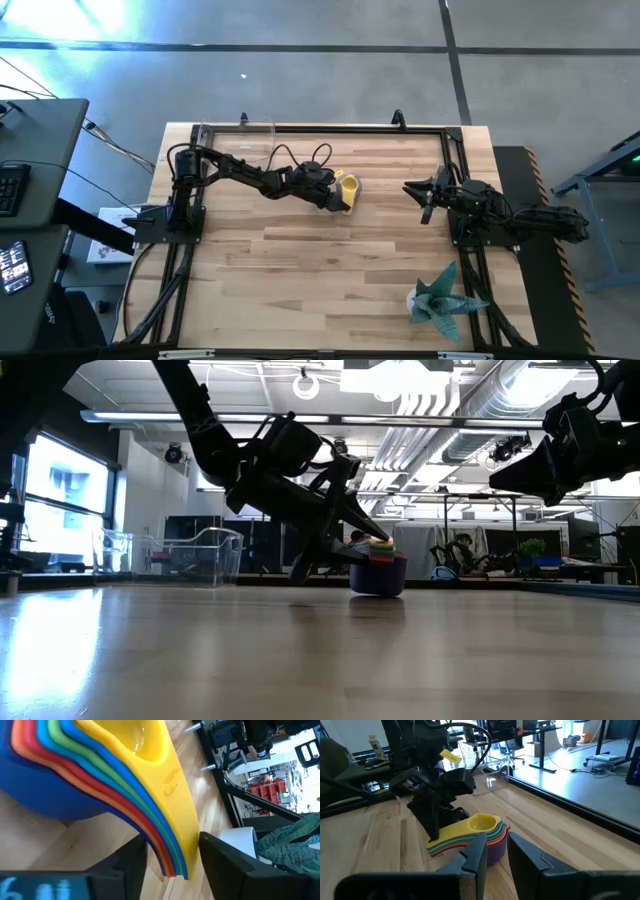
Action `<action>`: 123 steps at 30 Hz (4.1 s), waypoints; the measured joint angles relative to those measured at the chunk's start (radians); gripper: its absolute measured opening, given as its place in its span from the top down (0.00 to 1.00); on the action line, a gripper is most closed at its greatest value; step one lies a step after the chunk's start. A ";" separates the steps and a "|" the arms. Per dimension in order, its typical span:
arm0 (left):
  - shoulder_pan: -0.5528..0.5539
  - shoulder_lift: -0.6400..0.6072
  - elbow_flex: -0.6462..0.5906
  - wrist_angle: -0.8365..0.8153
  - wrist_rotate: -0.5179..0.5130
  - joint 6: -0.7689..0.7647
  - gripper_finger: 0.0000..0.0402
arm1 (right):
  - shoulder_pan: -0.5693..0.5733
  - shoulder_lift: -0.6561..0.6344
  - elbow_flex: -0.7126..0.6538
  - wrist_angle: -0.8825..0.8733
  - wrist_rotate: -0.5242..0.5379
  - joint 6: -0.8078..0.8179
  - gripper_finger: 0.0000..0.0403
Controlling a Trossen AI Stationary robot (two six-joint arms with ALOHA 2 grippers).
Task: Nest measuring cups in basket
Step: Put the stacked, colored measuring cups into the transparent bin
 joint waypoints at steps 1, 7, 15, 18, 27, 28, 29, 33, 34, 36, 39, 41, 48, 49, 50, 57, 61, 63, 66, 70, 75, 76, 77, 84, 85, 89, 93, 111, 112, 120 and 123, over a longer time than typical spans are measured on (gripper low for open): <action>0.000 0.000 0.000 0.000 0.000 0.007 0.60 | 0.000 0.000 0.000 0.000 0.000 0.002 0.83; 0.000 0.000 0.000 0.000 -0.015 0.041 0.68 | 0.000 0.000 0.000 0.000 0.000 0.002 0.83; 0.001 0.000 0.000 -0.001 -0.015 0.048 0.79 | 0.000 0.000 0.000 0.000 0.000 0.000 0.83; 0.003 0.000 0.001 0.001 -0.011 0.032 0.79 | 0.000 0.000 0.000 0.000 0.000 0.002 0.83; 0.034 0.000 0.001 0.032 0.082 -0.023 0.82 | 0.000 0.000 0.000 0.000 0.000 0.000 0.83; 0.038 0.000 0.001 0.043 0.096 -0.028 0.83 | 0.000 0.000 0.000 0.000 0.000 0.001 0.83; 0.042 0.000 0.001 0.056 0.107 -0.036 0.83 | 0.000 0.000 0.000 0.000 0.000 0.002 0.83; 0.056 0.000 0.001 0.076 0.136 -0.052 0.83 | 0.000 0.000 0.000 0.000 0.000 0.000 0.83; 0.060 0.000 -0.001 0.087 0.144 -0.057 0.83 | 0.000 0.000 0.000 0.000 0.000 0.001 0.83; 0.064 0.000 -0.010 0.130 0.148 -0.076 0.83 | 0.000 0.000 0.000 0.000 0.000 0.001 0.83; 0.073 0.000 -0.036 0.204 0.143 -0.130 0.83 | 0.000 0.000 0.000 0.000 0.000 0.001 0.83; 0.075 0.000 -0.064 0.272 0.117 -0.166 0.83 | 0.000 0.000 0.000 0.000 0.000 0.001 0.83; 0.085 -0.004 -0.160 0.479 0.004 -0.258 0.83 | 0.000 0.000 0.000 0.000 0.000 0.000 0.83; 0.088 -0.004 -0.164 0.490 -0.001 -0.257 0.83 | 0.000 0.000 0.000 0.000 0.000 0.000 0.83; 0.091 -0.006 -0.166 0.496 -0.006 -0.256 0.83 | 0.000 0.000 0.000 0.000 0.000 0.002 0.83; 0.104 -0.053 -0.167 0.506 -0.074 -0.223 0.83 | 0.000 0.000 0.000 0.000 0.000 0.001 0.83; 0.107 -0.086 -0.171 0.505 -0.137 -0.220 0.83 | 0.000 0.000 0.000 0.000 0.000 -0.001 0.83; 0.107 -0.106 -0.185 0.512 -0.180 -0.209 0.83 | 0.000 0.000 0.000 0.000 0.000 -0.001 0.83; 0.107 -0.157 -0.224 0.508 -0.264 -0.187 0.83 | 0.000 0.000 0.000 0.000 0.000 -0.001 0.83; 0.107 -0.238 -0.285 0.513 -0.401 -0.172 0.83 | 0.000 0.000 0.000 0.000 0.000 -0.001 0.83; 0.106 -0.342 -0.377 0.507 -0.602 -0.169 0.83 | 0.000 0.000 0.000 0.000 0.000 -0.001 0.83; 0.106 -0.361 -0.393 0.507 -0.642 -0.169 0.83 | 0.000 0.000 0.000 0.000 0.000 -0.001 0.83; 0.106 -0.379 -0.407 0.509 -0.679 -0.168 0.83 | 0.000 0.000 0.000 0.000 0.000 -0.001 0.83; 0.106 -0.522 -0.519 0.496 -0.923 -0.168 0.83 | 0.000 0.000 0.000 0.000 0.000 -0.001 0.83; 0.103 -0.541 -0.533 0.497 -0.951 -0.168 0.83 | 0.000 0.000 0.000 0.000 0.000 -0.001 0.83; 0.083 -0.621 -0.574 0.467 -1.069 -0.169 0.83 | 0.000 0.000 0.000 0.000 0.000 -0.001 0.83; 0.053 -0.696 -0.596 0.395 -1.170 -0.169 0.83 | 0.000 0.000 0.000 0.000 0.000 0.001 0.83; 0.086 -0.968 -0.595 -0.224 -1.268 -0.435 0.83 | 0.000 0.000 0.000 0.000 0.000 0.000 0.83; 0.095 -0.969 -0.595 -0.227 -1.264 -0.440 0.83 | 0.000 0.000 0.000 0.000 0.000 0.000 0.83; 0.125 -0.958 -0.595 -0.229 -1.249 -0.509 0.83 | 0.000 0.000 0.000 0.000 0.000 -0.001 0.83; 0.115 -0.943 -0.595 -0.249 -1.247 -0.583 0.83 | 0.000 0.000 0.000 0.000 0.000 0.000 0.83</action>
